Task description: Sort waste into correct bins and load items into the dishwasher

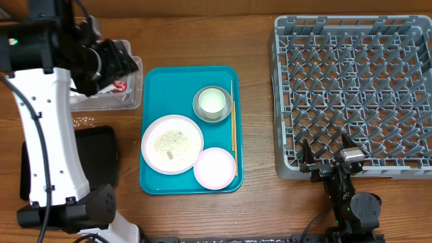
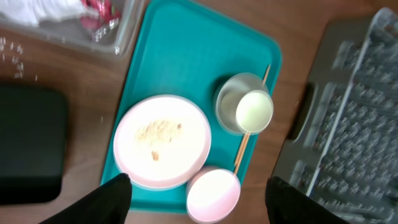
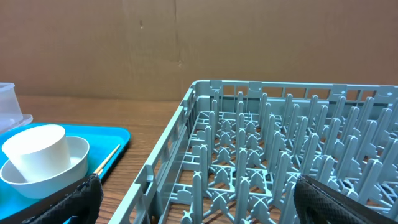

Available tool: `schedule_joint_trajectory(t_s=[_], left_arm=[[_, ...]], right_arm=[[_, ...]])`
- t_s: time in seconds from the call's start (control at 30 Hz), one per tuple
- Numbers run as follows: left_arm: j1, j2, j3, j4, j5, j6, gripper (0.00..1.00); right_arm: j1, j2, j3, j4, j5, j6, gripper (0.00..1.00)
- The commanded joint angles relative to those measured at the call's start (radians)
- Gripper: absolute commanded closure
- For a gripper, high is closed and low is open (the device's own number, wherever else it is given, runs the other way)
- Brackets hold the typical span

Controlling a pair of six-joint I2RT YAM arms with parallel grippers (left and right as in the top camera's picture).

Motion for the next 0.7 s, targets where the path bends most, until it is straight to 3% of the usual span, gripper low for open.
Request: schedule_joint_trajectory(t_s=[0.0,0.27,0.67], left_arm=[[-0.060,-0.026,-0.013,-0.005,-0.050,0.027,0.35],[-0.235,-0.187,-0.199,-0.005,-0.108,0.011,0.27],[-0.277,-0.361,-0.494,0.056,-0.152,-0.081,0.25]], right_arm=[[-0.003,-0.010,-0.010,0.006,0.009,-0.001,0.00],[-0.003,-0.010,-0.010,0.006,0.009,-0.001,0.00],[-0.003,-0.010,-0.010,0.006,0.009,-0.001,0.00]])
